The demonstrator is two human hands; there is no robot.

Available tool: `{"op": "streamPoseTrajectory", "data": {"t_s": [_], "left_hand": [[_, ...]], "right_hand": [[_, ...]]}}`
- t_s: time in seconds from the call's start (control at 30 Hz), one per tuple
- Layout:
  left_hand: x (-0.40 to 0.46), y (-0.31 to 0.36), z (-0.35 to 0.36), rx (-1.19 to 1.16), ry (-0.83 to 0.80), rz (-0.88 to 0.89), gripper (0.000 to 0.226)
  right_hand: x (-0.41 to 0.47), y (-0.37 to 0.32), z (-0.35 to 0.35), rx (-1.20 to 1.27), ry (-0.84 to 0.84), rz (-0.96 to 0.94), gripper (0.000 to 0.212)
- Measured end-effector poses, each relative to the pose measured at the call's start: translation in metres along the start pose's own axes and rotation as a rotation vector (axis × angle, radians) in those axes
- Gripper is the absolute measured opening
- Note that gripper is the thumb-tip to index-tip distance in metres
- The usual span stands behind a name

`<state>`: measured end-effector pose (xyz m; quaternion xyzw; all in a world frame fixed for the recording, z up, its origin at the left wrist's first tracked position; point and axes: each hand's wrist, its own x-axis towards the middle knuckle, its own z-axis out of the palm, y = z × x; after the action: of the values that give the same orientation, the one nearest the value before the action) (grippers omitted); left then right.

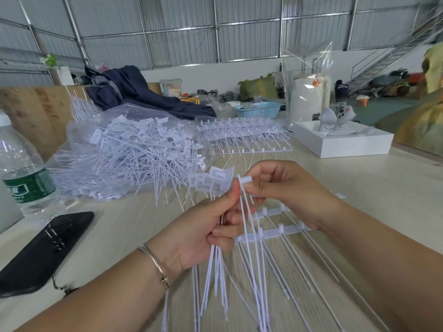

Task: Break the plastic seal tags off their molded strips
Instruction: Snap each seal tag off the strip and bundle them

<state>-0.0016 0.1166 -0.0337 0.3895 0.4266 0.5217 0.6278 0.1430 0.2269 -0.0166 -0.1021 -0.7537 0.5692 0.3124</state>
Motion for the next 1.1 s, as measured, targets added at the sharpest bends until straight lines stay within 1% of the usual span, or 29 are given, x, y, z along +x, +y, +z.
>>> {"op": "streamPoseTrajectory", "data": {"t_s": [0.07, 0.17, 0.23, 0.37, 0.53, 0.67, 0.77, 0.83, 0.93, 1.03, 1.1], "left_hand": [[0.002, 0.001, -0.001, -0.113, 0.018, 0.086, 0.032], [0.003, 0.005, -0.003, -0.19, 0.113, 0.196, 0.033], [0.002, 0.007, -0.004, -0.179, 0.174, 0.225, 0.034], [0.003, 0.006, -0.004, -0.124, 0.235, 0.237, 0.02], [0.004, 0.003, -0.004, -0.006, 0.289, 0.222, 0.02], [0.003, 0.005, -0.003, 0.041, 0.244, 0.204, 0.008], [0.0, 0.005, -0.002, 0.157, 0.216, 0.143, 0.013], [0.0, 0.005, 0.0, 0.197, 0.201, 0.099, 0.011], [0.001, 0.005, 0.001, 0.181, 0.133, 0.019, 0.018], [-0.002, 0.009, -0.002, 0.115, 0.007, -0.021, 0.011], [-0.005, 0.011, -0.005, 0.073, -0.032, -0.005, 0.011]], "right_hand": [[0.0, -0.004, -0.003, -0.034, 0.029, -0.017, 0.025], [0.002, -0.009, -0.01, -0.058, 0.062, -0.022, 0.026], [0.003, -0.008, -0.014, -0.055, 0.062, -0.005, 0.026], [0.005, -0.003, -0.019, -0.008, 0.048, 0.032, 0.023], [0.005, -0.001, -0.025, -0.035, 0.043, 0.039, 0.018], [0.005, -0.001, -0.027, -0.079, -0.032, 0.066, 0.012], [0.004, -0.002, -0.029, -0.113, -0.098, 0.078, 0.003], [0.003, -0.002, -0.029, -0.113, -0.133, 0.098, 0.006], [0.003, -0.004, -0.025, -0.108, -0.153, 0.132, 0.006], [0.002, -0.009, -0.031, -0.059, -0.125, 0.149, 0.009], [0.002, -0.011, -0.039, 0.004, -0.043, 0.164, 0.008]]}}
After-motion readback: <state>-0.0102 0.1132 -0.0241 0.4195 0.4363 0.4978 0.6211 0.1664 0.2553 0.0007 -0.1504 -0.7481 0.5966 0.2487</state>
